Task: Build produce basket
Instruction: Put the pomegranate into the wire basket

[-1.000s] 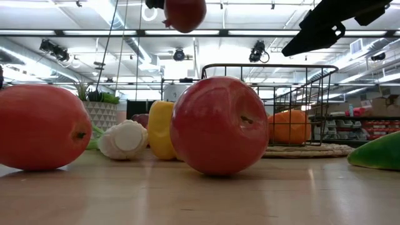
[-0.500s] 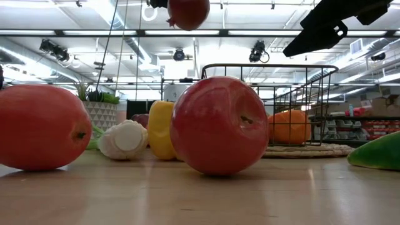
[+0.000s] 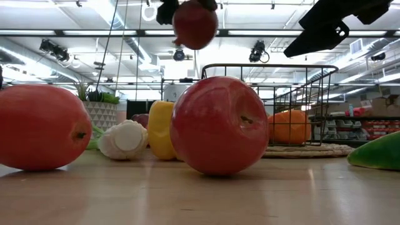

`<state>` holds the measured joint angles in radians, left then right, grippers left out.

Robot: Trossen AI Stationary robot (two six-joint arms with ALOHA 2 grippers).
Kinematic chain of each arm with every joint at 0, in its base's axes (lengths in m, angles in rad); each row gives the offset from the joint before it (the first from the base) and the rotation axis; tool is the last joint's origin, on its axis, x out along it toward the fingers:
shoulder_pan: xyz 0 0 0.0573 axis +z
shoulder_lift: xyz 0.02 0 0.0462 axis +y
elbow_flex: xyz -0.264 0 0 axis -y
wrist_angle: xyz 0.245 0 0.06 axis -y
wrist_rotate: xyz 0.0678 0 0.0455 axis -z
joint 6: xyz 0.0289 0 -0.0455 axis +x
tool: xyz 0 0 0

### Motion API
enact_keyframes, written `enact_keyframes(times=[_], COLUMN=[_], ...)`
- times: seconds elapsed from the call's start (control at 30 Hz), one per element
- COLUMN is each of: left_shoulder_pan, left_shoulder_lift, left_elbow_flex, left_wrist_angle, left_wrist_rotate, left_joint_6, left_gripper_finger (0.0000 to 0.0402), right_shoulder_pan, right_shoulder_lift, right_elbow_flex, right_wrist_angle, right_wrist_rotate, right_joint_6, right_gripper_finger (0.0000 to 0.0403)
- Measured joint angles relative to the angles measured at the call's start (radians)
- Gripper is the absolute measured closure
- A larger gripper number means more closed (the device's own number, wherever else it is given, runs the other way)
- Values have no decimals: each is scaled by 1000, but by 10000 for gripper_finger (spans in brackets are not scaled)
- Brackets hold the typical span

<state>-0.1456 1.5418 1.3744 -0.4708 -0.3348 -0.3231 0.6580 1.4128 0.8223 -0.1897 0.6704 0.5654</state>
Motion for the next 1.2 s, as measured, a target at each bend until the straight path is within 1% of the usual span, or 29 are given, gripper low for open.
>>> enact_keyframes(times=[0.07,0.13,0.23,0.33,0.47,0.6,0.77,0.9,1.0,1.2], left_shoulder_pan=[-4,-6,10,32,64,86,106,130,142,142], left_shoulder_lift=[-14,-37,-72,-111,-146,-152,-151,-151,-151,-150], left_elbow_flex=[-55,-124,-232,-329,-419,-476,-485,-485,-485,-484], left_wrist_angle=[123,210,407,621,765,904,1002,1043,1047,1077], left_wrist_rotate=[25,50,101,200,342,413,426,424,409,407], left_joint_6=[18,22,21,3,-61,-129,-279,-489,-633,-836], left_gripper_finger=[33,33,33,33,33,33,33,33,33,33], right_shoulder_pan=[7,16,28,30,30,30,29,29,29,29], right_shoulder_lift=[0,0,1,1,2,2,2,2,2,2], right_elbow_flex=[0,0,-1,-1,-1,-1,0,-1,0,0], right_wrist_angle=[-2,-2,-10,-15,-13,-8,0,4,9,10], right_wrist_rotate=[0,1,15,18,18,19,21,21,21,21], right_joint_6=[7,9,15,26,28,23,10,0,-13,-19], right_gripper_finger=[19,19,19,19,19,19,19,19,19,19])
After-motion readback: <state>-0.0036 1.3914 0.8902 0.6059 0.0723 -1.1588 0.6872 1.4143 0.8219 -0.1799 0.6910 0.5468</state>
